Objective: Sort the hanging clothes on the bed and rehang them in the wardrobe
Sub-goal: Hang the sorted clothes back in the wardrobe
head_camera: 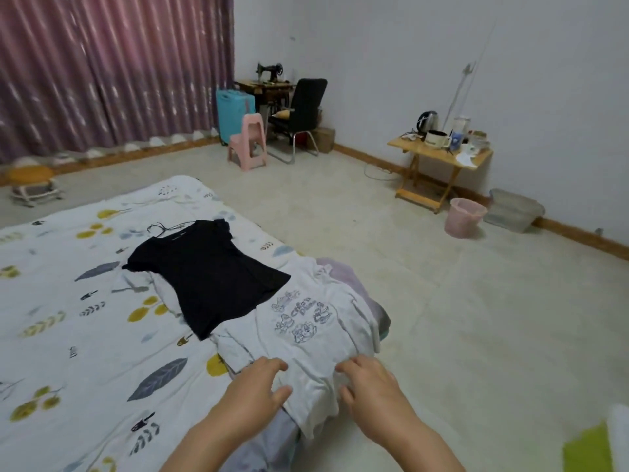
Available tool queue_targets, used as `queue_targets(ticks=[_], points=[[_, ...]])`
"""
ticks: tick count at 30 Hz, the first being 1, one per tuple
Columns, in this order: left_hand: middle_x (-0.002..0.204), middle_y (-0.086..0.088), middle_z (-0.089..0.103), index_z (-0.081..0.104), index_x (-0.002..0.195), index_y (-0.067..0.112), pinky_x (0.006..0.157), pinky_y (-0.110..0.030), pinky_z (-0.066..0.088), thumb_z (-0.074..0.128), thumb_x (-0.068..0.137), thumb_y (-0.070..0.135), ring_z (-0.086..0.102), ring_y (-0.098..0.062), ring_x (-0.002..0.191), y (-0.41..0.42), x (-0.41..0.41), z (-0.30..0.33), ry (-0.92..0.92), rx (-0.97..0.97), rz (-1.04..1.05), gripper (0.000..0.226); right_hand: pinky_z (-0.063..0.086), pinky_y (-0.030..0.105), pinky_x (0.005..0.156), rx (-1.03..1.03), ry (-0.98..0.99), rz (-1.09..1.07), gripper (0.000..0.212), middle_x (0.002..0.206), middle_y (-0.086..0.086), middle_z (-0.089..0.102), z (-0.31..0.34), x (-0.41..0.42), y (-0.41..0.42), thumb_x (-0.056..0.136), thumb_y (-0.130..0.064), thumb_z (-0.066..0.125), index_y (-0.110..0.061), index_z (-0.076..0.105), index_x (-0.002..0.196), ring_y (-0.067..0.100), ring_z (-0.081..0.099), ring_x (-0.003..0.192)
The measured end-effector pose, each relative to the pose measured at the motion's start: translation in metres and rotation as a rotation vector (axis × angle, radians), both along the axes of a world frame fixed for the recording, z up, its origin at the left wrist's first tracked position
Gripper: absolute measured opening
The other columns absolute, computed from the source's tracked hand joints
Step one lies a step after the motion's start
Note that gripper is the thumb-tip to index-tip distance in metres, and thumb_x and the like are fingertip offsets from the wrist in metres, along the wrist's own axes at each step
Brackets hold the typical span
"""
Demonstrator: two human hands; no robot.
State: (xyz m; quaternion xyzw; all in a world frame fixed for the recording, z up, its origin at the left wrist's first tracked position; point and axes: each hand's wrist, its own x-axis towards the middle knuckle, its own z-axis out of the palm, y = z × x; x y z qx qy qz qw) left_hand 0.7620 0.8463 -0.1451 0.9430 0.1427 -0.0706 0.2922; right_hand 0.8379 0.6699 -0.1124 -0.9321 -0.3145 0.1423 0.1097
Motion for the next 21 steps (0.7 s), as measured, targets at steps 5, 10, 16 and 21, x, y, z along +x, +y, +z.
queue_targets(ticks=[5,10,16,21], points=[[0.131,0.008,0.046,0.042,0.132,0.027,0.097,-0.019,0.033,0.047,0.095,0.037,0.043,-0.008,0.122,0.014,0.051,-0.014,0.024,-0.026,0.093,0.039,0.03,0.026,0.101,-0.001,0.019,0.083,0.038,0.139,-0.003,0.04,-0.011,0.071,0.021,0.097,-0.028,0.037,-0.024,0.043,0.135,0.017,0.033,0.131],[0.134,0.01,0.043,0.04,0.133,0.028,0.099,-0.019,0.033,0.044,0.096,0.037,0.041,-0.007,0.124,0.045,0.108,-0.029,0.054,-0.056,0.146,0.039,0.029,0.028,0.105,-0.034,0.051,0.123,0.038,0.139,-0.004,0.041,-0.033,0.14,0.058,0.097,-0.029,0.039,-0.025,0.044,0.135,0.017,0.033,0.13],[0.137,0.01,0.041,0.038,0.135,0.027,0.102,-0.019,0.031,0.043,0.097,0.037,0.039,-0.007,0.127,0.101,0.19,-0.041,0.074,-0.1,0.183,0.04,0.031,0.03,0.103,-0.058,0.102,0.138,0.037,0.136,-0.005,0.042,-0.051,0.218,0.116,0.097,-0.029,0.039,-0.026,0.044,0.134,0.016,0.034,0.129],[0.134,0.009,0.044,0.041,0.135,0.025,0.1,-0.022,0.035,0.044,0.096,0.035,0.041,-0.01,0.124,0.136,0.255,-0.056,0.103,-0.107,0.211,0.04,0.032,0.029,0.103,-0.039,0.172,0.126,0.037,0.136,-0.005,0.042,-0.07,0.282,0.16,0.097,-0.027,0.04,-0.026,0.044,0.134,0.016,0.035,0.128]])
